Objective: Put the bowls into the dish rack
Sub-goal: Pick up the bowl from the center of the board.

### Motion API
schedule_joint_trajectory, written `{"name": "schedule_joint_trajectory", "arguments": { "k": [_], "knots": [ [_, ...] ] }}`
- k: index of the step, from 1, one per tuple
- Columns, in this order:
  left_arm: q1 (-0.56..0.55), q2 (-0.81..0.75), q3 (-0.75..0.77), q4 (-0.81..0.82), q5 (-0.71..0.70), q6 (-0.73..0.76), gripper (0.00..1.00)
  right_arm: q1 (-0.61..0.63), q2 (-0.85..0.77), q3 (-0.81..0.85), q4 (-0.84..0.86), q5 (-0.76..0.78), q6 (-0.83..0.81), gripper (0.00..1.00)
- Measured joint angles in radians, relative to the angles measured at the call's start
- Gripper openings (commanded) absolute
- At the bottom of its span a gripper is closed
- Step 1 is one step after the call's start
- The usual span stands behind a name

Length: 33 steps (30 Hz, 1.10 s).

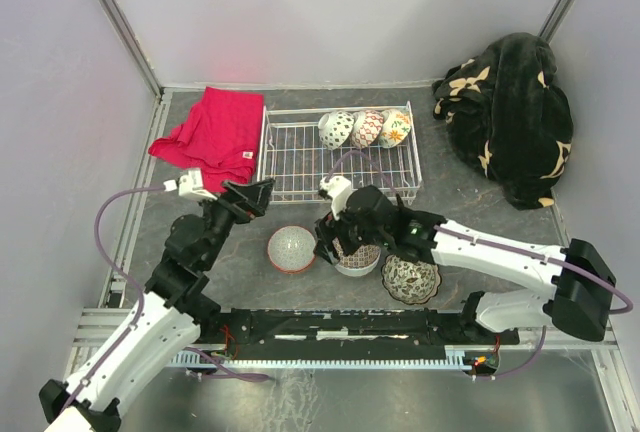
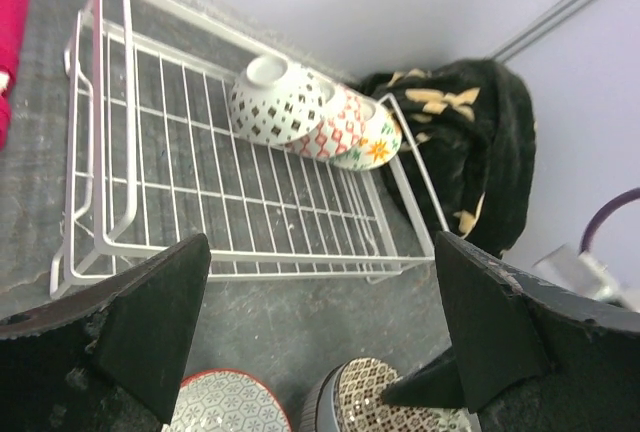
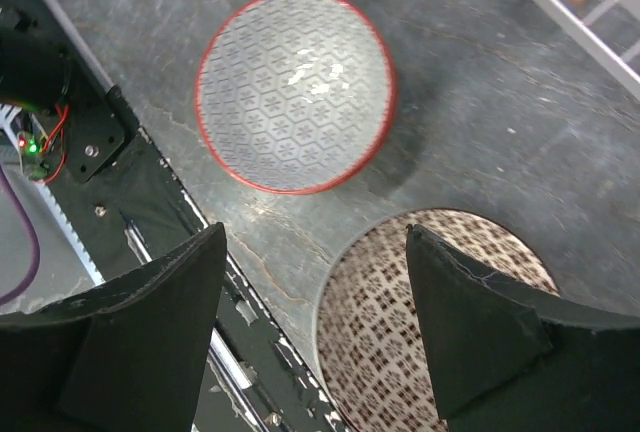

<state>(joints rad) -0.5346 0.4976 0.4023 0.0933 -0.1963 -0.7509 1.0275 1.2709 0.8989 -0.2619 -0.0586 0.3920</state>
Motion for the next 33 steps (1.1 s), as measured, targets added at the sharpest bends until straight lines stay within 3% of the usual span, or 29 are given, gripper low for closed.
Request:
{"name": "schedule_joint_trajectory", "arguments": {
  "k": [8, 18, 33],
  "knots": [
    [0.000, -0.164, -0.007, -0.039, -0.092, 0.010, 0.99, 0.133, 0.120, 0.013, 0.080, 0.037, -0.090, 0.78],
    [-0.001, -0.070, -0.008, -0.047, -0.088, 0.010, 0.99, 0.159, 0.201, 0.023, 0.133, 0.045, -0.134, 0.78],
    [-0.001, -0.136, -0.011, -0.060, -0.117, 0.011, 0.99, 0.192, 0.201, 0.023, 0.166, 0.079, -0.151, 0.78]
  ]
}}
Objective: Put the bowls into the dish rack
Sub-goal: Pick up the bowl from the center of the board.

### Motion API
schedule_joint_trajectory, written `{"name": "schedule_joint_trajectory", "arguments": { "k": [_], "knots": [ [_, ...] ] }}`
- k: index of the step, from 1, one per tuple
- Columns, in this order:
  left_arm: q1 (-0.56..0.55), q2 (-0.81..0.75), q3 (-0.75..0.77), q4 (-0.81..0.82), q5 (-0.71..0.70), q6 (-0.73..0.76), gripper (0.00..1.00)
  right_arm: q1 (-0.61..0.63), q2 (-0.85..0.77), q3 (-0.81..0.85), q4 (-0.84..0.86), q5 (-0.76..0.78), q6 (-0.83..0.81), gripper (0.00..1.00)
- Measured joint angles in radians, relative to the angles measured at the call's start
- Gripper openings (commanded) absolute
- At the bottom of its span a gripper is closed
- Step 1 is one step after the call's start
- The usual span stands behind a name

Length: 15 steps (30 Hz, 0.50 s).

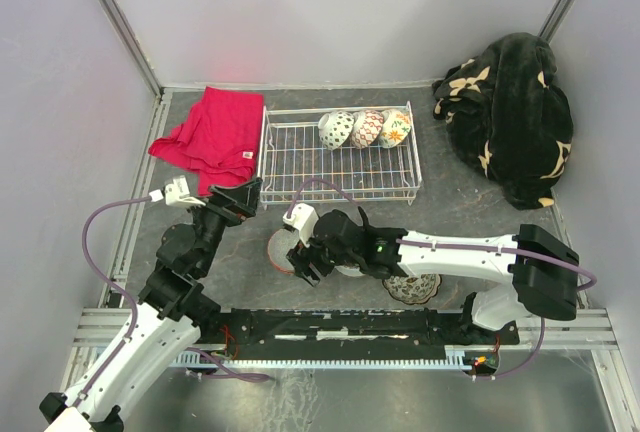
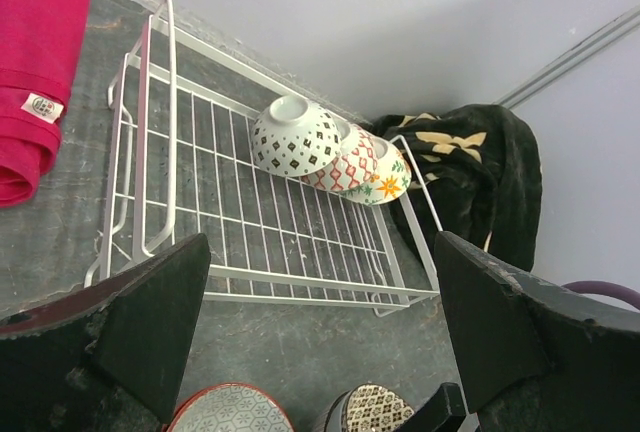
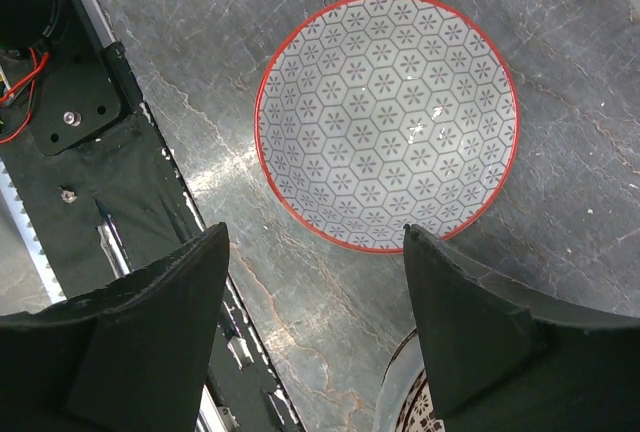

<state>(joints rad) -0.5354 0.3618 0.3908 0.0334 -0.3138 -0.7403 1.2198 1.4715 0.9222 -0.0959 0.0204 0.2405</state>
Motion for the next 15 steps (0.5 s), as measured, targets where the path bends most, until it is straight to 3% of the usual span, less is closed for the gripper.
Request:
{"name": "schedule_joint_trajectory", "arguments": {
  "k": [15],
  "knots": [
    [0.000, -0.049, 0.000, -0.024, -0.034, 0.001, 0.99, 0.015, -0.009, 0.000, 0.005, 0.038, -0.008, 0.79]
  ]
}}
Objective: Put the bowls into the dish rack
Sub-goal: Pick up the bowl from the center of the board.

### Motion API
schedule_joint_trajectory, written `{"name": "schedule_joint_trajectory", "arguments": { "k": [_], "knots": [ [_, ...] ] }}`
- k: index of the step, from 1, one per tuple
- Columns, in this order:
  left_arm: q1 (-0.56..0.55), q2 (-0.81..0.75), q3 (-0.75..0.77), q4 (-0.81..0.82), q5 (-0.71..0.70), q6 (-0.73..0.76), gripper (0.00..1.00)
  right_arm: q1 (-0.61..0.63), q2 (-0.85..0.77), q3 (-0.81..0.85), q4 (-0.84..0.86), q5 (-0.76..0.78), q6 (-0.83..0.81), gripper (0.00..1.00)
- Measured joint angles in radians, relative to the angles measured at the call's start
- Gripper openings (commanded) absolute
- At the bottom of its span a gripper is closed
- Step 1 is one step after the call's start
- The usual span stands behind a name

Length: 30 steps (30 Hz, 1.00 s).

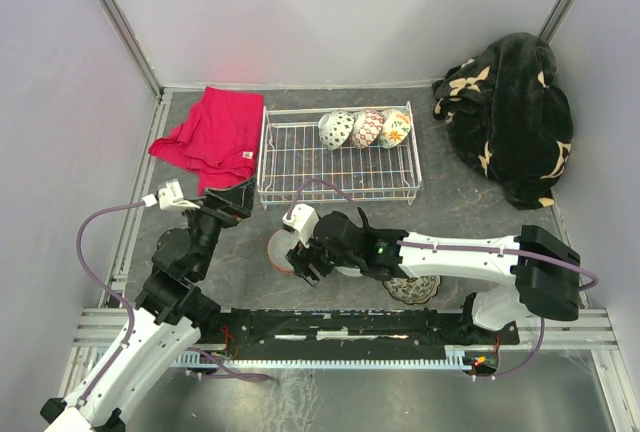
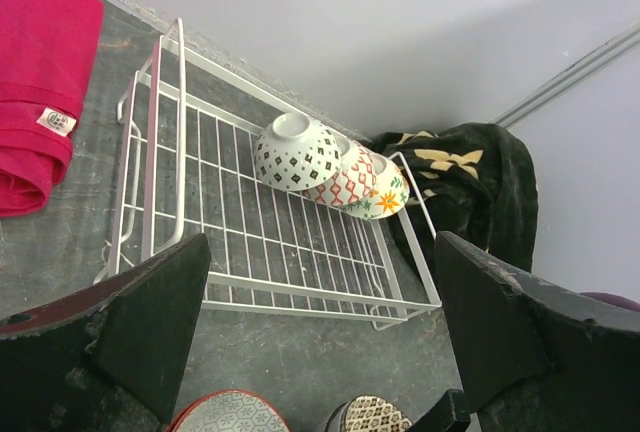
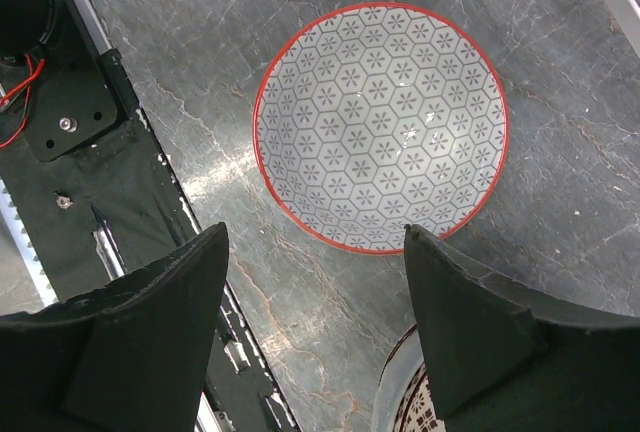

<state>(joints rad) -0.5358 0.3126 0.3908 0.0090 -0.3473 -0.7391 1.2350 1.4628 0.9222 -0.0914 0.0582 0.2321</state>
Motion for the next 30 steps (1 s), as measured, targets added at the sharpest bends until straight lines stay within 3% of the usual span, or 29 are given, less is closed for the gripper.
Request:
{"name": "schedule_joint_trajectory", "arguments": {
  "k": [23, 30],
  "knots": [
    [-0.001, -0.087, -0.011, -0.012, -0.026, 0.000, 1.00, 0.075, 0.076, 0.065, -0.014, 0.057, -0.046, 0.77],
    [-0.001, -0.089, -0.013, -0.022, -0.040, 0.000, 1.00, 0.085, 0.152, 0.109, -0.028, 0.077, -0.059, 0.72]
  ]
}}
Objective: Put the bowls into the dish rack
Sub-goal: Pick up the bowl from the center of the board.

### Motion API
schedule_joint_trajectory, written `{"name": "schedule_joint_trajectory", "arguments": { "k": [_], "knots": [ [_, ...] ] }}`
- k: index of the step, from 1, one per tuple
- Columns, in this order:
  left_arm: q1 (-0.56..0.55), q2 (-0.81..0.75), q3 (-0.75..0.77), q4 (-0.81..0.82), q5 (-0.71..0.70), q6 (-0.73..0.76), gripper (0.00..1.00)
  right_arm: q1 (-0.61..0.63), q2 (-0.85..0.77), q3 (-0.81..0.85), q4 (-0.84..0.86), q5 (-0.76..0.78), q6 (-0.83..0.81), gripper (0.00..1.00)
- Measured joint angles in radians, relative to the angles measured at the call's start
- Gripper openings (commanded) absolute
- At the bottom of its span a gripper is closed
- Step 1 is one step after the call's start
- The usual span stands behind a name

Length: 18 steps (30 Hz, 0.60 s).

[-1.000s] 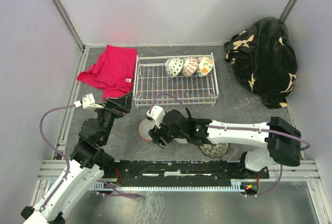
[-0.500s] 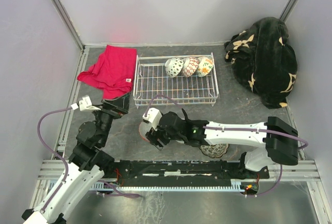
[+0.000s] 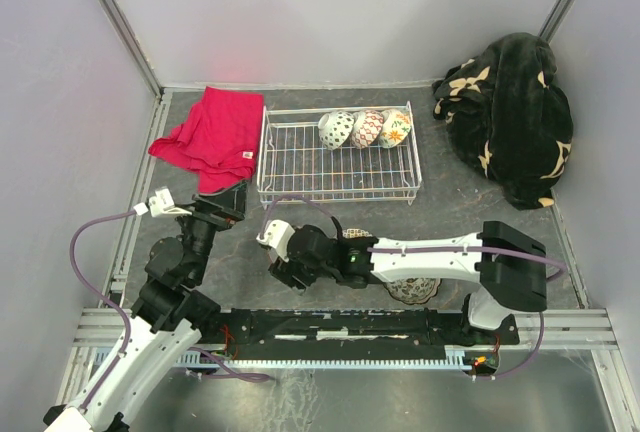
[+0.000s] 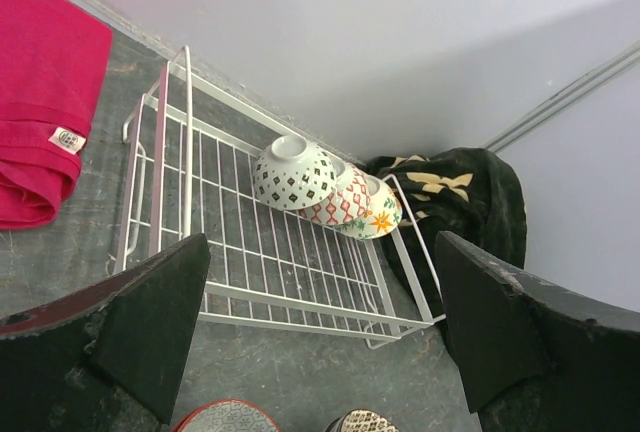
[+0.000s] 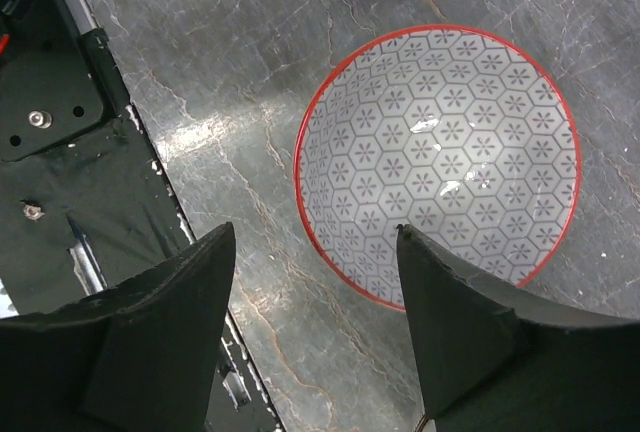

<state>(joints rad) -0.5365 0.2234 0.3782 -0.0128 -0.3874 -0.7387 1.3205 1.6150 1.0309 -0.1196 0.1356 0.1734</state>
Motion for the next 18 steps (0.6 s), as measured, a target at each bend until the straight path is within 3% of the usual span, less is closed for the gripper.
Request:
{"name": "schedule_joint_trajectory", "arguments": {
  "k": [8, 14, 18],
  "knots": [
    [0.000, -0.002, 0.000, -0.001, -0.003, 0.000, 1.00, 0.022, 0.064, 0.052, -0.019, 0.031, -0.020, 0.58],
    [0.000, -0.002, 0.000, -0.001, -0.003, 0.000, 1.00, 0.030, 0.091, 0.080, -0.034, 0.055, -0.032, 0.40],
    [0.000, -0.003, 0.000, -0.001, -0.003, 0.000, 1.00, 0.035, 0.110, 0.097, -0.039, 0.071, -0.039, 0.37]
  ]
}}
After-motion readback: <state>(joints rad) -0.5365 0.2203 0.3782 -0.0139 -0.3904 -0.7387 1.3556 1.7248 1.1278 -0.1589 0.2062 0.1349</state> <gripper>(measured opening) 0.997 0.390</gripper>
